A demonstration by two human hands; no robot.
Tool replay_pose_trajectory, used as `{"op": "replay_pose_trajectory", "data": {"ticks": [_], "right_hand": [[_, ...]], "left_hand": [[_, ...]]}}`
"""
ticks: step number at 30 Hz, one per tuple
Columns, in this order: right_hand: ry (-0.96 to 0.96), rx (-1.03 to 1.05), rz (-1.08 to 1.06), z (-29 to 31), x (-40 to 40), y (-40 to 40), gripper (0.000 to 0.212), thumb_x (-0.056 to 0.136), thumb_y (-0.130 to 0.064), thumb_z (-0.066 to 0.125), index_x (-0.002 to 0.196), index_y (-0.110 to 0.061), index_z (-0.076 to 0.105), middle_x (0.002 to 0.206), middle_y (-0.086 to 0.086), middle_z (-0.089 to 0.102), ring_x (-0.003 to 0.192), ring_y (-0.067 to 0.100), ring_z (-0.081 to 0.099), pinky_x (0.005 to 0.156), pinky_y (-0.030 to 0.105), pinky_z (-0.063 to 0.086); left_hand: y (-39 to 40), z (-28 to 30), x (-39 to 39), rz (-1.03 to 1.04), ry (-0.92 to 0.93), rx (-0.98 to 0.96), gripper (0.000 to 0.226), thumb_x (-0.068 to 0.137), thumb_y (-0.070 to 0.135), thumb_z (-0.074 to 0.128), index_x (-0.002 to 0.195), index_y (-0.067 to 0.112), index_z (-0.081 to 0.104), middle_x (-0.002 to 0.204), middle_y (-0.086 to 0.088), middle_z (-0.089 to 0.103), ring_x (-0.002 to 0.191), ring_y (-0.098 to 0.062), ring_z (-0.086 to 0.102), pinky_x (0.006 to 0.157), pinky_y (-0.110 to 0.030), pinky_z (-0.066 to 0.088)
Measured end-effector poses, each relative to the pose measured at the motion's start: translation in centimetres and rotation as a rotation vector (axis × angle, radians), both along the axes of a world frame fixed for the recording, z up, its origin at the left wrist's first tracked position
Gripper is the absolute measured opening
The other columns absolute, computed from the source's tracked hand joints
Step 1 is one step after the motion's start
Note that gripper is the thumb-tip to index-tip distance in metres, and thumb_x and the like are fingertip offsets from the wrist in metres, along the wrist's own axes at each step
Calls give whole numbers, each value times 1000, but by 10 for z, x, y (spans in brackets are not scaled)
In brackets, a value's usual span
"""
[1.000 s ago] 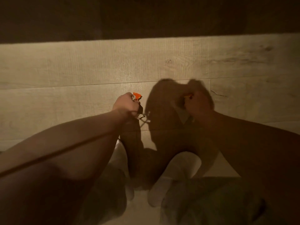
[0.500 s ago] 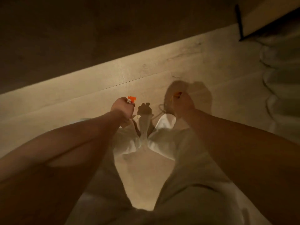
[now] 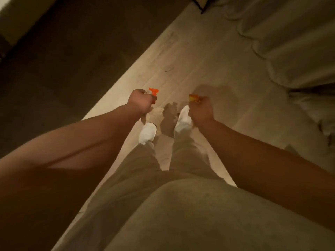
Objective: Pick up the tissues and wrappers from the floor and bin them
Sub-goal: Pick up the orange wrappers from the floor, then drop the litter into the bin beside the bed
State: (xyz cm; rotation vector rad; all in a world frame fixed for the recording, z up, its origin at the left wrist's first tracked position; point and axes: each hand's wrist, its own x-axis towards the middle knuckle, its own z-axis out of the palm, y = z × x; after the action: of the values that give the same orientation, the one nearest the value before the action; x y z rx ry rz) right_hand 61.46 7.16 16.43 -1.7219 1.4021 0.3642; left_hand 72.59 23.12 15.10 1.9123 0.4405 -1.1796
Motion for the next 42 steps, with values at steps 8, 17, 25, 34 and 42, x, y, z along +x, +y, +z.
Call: {"op": "replay_pose_trajectory", "data": {"ticks": [8, 17, 25, 34, 42], "right_hand": [[-33, 22, -357, 31, -112, 38, 34, 82, -36, 67, 107, -12, 65, 94, 8, 71, 85, 27, 69, 73, 36, 56], [-117, 54, -895, 70, -301, 95, 15, 73, -29, 61, 68, -15, 57, 58, 5, 60, 53, 23, 56, 63, 48, 58], [-149, 49, -1327, 59, -504, 211, 13, 78, -23, 54, 72, -11, 55, 65, 9, 62, 45, 15, 54, 64, 45, 56], [-150, 10, -1778, 68, -693, 382, 24, 89, -15, 53, 65, -11, 53, 65, 9, 60, 66, 29, 59, 72, 41, 54], [-296, -17, -2281, 68, -752, 512, 14, 91, -25, 54, 91, -17, 66, 89, 14, 67, 85, 28, 64, 85, 46, 55]], "left_hand": [[-7, 18, -64, -386, -31, 19, 9, 85, 15, 66, 90, 7, 64, 77, -8, 64, 47, -19, 58, 45, -23, 40], [-36, 26, -209, -892, -51, 21, 15, 73, 19, 65, 82, 8, 69, 79, -7, 64, 74, -27, 57, 68, -32, 40], [-5, 32, -401, -1304, -160, 43, 15, 79, 14, 68, 67, 11, 60, 68, -9, 58, 73, -27, 56, 64, -31, 39], [83, 48, -623, -1826, -248, -23, 18, 78, 14, 65, 87, 2, 74, 86, -17, 70, 80, -31, 66, 67, -36, 49], [157, 64, -782, -2358, -321, -80, 13, 83, 13, 63, 72, 10, 57, 69, -6, 55, 65, -24, 53, 50, -26, 34]]}}
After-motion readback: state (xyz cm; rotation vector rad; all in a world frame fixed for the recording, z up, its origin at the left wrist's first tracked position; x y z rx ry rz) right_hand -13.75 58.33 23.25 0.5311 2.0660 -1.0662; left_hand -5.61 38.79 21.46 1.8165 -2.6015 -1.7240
